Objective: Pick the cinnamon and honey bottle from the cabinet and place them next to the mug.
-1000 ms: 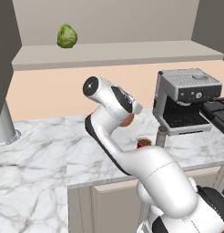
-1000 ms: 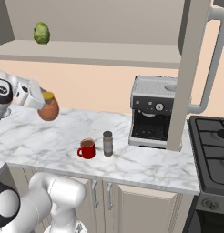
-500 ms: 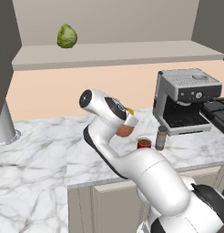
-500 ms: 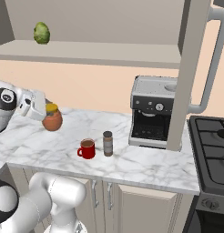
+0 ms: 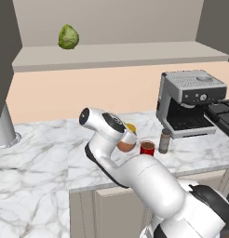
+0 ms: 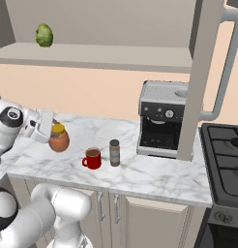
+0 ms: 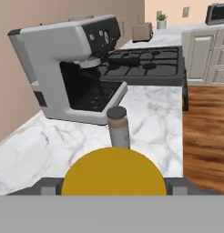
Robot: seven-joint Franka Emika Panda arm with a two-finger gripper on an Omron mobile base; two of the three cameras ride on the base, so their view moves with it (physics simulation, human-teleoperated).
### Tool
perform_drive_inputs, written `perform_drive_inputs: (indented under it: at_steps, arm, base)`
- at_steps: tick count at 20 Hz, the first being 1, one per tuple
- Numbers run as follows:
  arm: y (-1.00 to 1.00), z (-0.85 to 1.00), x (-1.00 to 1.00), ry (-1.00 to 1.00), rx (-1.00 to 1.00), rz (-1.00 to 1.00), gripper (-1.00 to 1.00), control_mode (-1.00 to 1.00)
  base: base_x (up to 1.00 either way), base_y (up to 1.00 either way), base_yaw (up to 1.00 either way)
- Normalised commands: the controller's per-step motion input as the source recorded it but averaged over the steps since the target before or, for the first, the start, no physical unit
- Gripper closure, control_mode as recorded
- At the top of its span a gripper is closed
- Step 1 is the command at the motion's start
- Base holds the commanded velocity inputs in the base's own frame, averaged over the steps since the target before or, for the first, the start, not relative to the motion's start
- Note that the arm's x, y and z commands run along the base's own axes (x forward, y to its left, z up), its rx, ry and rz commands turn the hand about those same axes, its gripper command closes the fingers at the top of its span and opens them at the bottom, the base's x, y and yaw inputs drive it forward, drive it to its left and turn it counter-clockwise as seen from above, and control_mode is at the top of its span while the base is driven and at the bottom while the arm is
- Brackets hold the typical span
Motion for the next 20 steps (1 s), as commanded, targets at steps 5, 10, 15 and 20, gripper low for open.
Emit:
perform_drive_inputs:
  at_steps: [5,10,15,20]
  arm:
    - [-0.01,-0.49,0.01,0.0,0.01,-0.09,1.0,-1.0]
    - [-0.03,-0.29,0.0,0.0,0.01,-0.06,1.0,-1.0]
    - [-0.14,-0.12,0.01,0.0,0.0,0.0,1.0,-1.0]
    - [-0.17,-0.15,0.04,0.0,0.0,0.0,1.0,-1.0]
  base:
    - [0.0,0.0,0.0]
    - [0.0,0.0,0.0]
    - [0.0,0.0,0.0]
    - [0.0,0.0,0.0]
